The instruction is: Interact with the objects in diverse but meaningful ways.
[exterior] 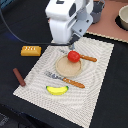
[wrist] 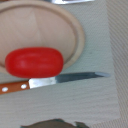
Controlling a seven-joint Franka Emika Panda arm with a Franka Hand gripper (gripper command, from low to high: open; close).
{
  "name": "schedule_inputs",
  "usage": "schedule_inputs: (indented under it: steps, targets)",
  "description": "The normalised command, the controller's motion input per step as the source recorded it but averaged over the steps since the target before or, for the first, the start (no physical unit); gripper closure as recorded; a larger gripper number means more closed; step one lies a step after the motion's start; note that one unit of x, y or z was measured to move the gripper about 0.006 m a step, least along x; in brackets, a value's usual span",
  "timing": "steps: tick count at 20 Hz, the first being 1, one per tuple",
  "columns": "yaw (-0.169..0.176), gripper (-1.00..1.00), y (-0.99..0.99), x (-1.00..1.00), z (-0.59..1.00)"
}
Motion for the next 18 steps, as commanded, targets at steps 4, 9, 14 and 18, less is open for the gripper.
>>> schedule_inputs:
  steps: [4, 9, 14, 18]
  targets:
    - [0.0, -1.0, 0.18, 0.48, -0.23]
    - [0.0, -1.0, 0.01, 0.1, -0.27]
    - [0.0, -1.0, 0.04, 0.09, -0.28]
    - [-0.01, -1.0, 0.15, 0.36, -0.09]
